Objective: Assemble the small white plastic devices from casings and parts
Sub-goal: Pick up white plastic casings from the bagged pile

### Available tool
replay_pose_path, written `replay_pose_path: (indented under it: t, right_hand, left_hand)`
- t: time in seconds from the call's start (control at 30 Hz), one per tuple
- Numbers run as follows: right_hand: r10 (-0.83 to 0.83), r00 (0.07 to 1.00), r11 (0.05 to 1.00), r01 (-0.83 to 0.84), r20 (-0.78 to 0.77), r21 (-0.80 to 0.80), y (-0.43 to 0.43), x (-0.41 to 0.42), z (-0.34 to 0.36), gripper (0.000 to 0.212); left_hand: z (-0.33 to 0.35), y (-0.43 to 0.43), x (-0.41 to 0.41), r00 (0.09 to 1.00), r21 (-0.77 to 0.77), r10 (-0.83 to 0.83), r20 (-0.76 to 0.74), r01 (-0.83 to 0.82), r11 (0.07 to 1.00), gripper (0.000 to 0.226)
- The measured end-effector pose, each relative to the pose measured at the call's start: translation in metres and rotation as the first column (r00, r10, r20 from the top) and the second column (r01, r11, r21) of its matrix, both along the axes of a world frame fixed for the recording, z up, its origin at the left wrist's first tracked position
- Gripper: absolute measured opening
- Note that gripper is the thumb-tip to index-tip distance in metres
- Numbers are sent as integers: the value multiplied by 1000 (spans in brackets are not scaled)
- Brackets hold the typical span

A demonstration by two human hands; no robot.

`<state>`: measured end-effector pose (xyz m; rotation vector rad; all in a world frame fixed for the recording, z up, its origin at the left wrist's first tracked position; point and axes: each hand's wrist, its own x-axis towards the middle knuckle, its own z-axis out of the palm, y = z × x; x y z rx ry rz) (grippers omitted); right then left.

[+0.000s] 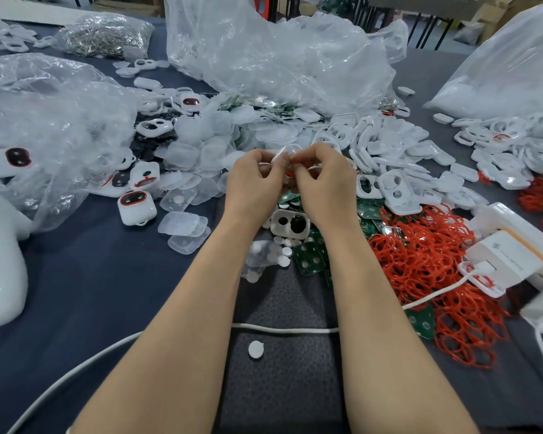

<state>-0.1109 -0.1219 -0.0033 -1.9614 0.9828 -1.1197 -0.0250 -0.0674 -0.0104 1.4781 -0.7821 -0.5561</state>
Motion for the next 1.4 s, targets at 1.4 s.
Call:
replay_pose_path:
  t: [1.4]
  right_hand:
    - [-81,989,995,73,121,69,7,8,-7,17]
  left_hand:
    - [4,1,1,704,-312,-249,-666,41,949,11]
